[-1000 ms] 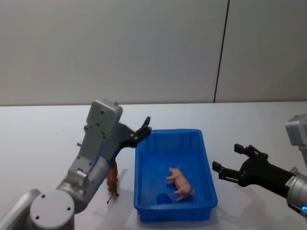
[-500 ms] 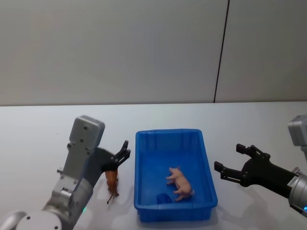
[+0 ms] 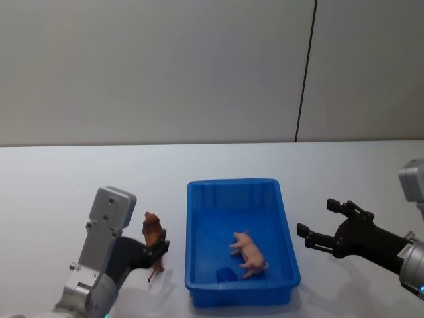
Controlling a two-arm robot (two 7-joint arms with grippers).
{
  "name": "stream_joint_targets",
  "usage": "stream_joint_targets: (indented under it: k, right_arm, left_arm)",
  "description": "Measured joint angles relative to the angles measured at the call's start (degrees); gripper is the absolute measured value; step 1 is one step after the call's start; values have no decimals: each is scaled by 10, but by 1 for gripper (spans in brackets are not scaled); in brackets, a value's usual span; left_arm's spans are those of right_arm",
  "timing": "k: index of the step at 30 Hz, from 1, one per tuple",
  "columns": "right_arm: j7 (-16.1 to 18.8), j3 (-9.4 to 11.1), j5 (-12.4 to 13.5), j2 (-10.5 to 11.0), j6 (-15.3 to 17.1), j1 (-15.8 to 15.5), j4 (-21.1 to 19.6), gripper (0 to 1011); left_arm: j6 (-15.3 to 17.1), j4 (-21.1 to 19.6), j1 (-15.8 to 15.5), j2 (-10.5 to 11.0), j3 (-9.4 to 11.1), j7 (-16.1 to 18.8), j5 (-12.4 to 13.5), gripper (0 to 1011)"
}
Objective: Pick up the two dolls from the table and place them into the box.
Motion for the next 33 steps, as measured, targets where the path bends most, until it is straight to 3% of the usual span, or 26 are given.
stream_joint_targets:
  k: [9, 33]
  right_arm:
    - [0, 0, 0, 0, 0, 0, 0, 1001]
    - [0, 0, 0, 0, 0, 0, 0, 1001]
  left_arm:
    - [8, 20, 3, -1, -2, -23, -3, 1001]
    - [5, 104, -28, -34, -4, -76, 20, 1001]
